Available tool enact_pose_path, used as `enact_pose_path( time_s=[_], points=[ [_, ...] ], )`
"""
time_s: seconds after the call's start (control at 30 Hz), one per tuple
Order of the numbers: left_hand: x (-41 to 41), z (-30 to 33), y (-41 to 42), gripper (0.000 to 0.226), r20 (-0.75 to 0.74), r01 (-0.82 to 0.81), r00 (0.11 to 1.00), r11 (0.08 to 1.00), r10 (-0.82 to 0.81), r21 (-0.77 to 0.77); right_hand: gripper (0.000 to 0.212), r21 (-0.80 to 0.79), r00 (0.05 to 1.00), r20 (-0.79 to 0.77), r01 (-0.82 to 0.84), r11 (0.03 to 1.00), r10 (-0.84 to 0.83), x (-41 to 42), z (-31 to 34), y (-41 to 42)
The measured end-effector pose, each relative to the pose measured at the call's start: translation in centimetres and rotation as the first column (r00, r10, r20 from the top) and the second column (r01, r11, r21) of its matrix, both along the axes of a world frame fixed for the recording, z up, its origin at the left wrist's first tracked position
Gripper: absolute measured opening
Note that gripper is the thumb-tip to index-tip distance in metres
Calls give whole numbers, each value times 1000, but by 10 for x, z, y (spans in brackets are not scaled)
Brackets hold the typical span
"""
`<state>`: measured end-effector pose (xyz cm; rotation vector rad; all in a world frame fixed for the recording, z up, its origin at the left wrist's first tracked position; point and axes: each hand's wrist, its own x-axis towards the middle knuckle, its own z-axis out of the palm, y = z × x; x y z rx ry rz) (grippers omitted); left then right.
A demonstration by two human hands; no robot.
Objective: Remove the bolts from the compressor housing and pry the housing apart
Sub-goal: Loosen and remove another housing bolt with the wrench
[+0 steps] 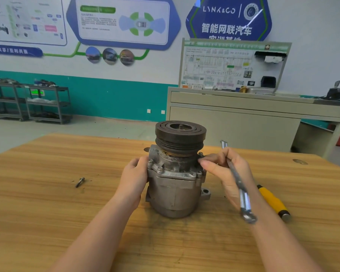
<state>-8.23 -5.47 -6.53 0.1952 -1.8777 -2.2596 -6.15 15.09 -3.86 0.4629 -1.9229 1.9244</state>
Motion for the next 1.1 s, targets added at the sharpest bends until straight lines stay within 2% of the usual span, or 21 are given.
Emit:
enact_pose_path(
  time_s=[0.07, 0.13, 0.2, 0.27, 0.5, 0.67, 0.9, 1.1],
  points=[
    [0, 0, 0, 26, -4, -3, 1000, 1000, 3, 3, 32, -75, 997, -20, -70, 995, 69, 0, 0, 3],
    [-1, -1, -1, 26, -7, -5, 1000, 1000, 5, -1, 37, -106, 997, -6, -77, 991, 77, 0, 1, 5],
    [-2, -1, -1, 26, -8, -10, 1000, 1000, 10, 0, 49, -2, 1000, 21, -10, 1000, 10, 0, 1, 5],
    [-2, -1, -1, 26, -11, -8, 1000, 1000, 8, 2, 49, 93, 999, 19, 40, 995, -42, -1, 1, 3],
    [-1, 0, 0, 24, -15, -16, 1000, 1000, 16, 15, 42, 139, 999, 1, 36, 990, -37, 1, 5, 0],
    [0, 0, 0, 25, -18, -5, 1000, 1000, 5, 18, 46, 87, 1000, 23, 6, 996, -8, 4, 4, -3],
    [-1, -1, 0, 25, -17, -5, 1000, 1000, 5, 18, 40, 210, 998, -9, 67, 975, -67, -2, 2, -2],
    [-3, -2, 0, 26, -21, -4, 1000, 1000, 4, 12, 47, 197, 990, -67, 137, 971, -126, 1, 2, 1]
  ],
)
